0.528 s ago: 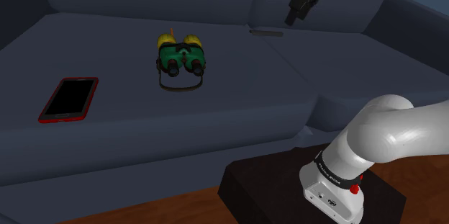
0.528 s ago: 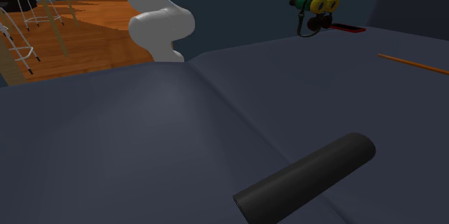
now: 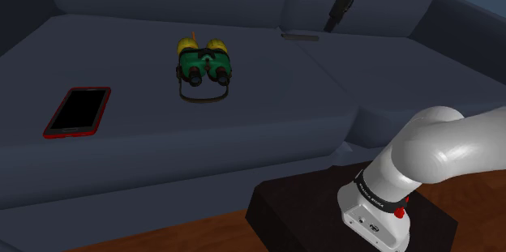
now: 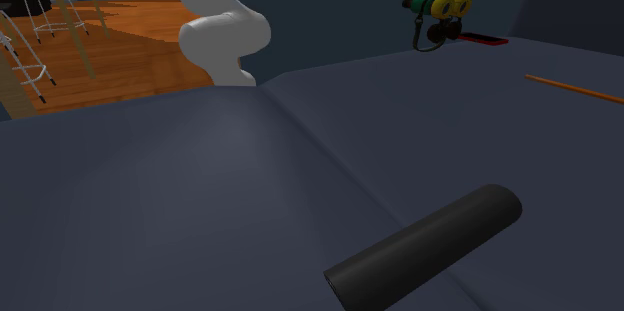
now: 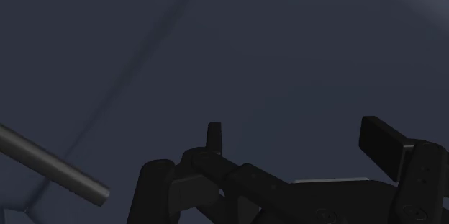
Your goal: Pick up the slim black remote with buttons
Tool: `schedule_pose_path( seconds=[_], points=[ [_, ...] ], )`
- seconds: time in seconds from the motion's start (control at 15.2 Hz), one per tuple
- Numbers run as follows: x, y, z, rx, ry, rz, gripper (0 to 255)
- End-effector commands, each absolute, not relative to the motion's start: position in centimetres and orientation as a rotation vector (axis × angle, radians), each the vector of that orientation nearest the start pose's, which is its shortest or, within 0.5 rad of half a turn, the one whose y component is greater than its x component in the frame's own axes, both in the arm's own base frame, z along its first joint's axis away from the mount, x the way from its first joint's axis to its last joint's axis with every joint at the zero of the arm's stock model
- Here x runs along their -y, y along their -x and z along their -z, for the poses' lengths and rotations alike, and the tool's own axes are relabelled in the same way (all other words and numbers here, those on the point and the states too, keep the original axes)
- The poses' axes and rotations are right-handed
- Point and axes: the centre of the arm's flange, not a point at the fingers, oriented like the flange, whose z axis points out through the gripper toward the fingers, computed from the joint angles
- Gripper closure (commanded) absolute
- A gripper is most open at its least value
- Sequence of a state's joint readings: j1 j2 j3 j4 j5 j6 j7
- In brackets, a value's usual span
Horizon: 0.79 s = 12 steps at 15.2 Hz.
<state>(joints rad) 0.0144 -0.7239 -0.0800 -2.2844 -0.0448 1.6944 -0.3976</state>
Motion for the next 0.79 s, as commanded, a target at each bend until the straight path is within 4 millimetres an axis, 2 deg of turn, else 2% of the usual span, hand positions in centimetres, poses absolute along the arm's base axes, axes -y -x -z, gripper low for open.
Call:
schedule_pose_path(
  seconds=[0.0,0.73],
  points=[
    [5.5,-34.9,-60.7,0.641,3.095,0.199,0],
    [15.8,-44.2,-56.2,1.087,2.990,0.153,0]
  ],
)
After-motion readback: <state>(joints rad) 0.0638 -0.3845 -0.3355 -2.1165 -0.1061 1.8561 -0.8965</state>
